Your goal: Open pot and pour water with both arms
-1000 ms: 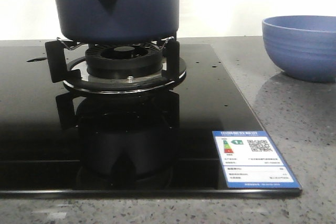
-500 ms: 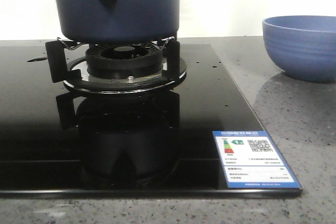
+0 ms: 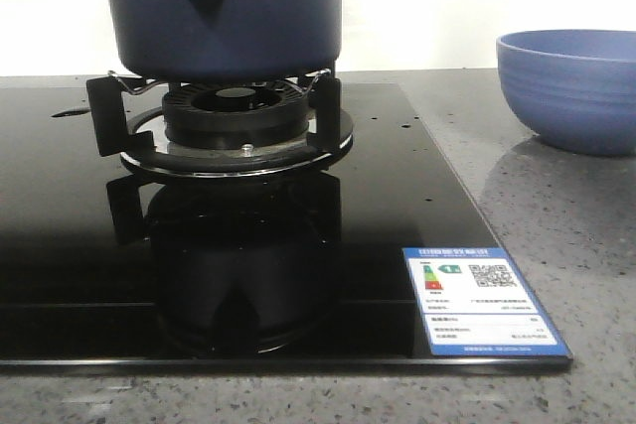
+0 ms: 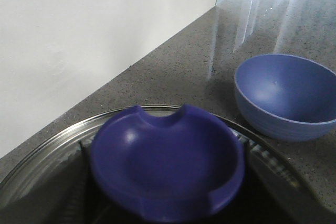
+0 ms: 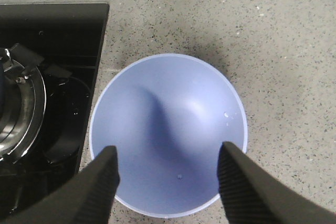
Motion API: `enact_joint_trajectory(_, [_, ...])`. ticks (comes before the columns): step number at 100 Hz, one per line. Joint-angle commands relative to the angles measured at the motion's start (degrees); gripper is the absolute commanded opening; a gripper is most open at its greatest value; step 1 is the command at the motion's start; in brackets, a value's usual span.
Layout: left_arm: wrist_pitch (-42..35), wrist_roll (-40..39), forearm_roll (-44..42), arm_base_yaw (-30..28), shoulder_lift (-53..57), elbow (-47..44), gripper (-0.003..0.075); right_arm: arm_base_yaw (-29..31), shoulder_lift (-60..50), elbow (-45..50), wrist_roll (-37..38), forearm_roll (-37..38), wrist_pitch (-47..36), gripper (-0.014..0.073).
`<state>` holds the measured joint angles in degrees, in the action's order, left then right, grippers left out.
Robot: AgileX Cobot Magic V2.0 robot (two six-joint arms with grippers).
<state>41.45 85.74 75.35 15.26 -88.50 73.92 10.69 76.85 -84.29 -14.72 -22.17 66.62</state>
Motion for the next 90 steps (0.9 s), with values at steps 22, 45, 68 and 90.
enact_joint_trajectory(22, [0.94, -0.30, 3.03, 0.28, 1.59, 2.12, 0.0325, 0.27, -1.91, -1.95, -1.06, -1.94, -2.62, 0.0379])
enact_joint_trajectory(45, [1.86, -1.95, 2.43, 0.16, 1.59, 2.12, 0.0445, 0.27, -1.91, -1.95, -1.06, -1.97, -2.62, 0.0379])
enact_joint_trajectory(68, [3.03, -2.11, 2.14, -0.09, 2.42, 2.12, 0.0464, 0.27, -1.91, -1.95, -1.06, -2.07, -2.39, 0.0379])
enact_joint_trajectory(90, [4.42, -2.23, 2.06, -3.21, 5.89, 2.12, 0.0464, 0.17, -1.91, -1.95, -1.06, -2.07, -2.31, 0.0379])
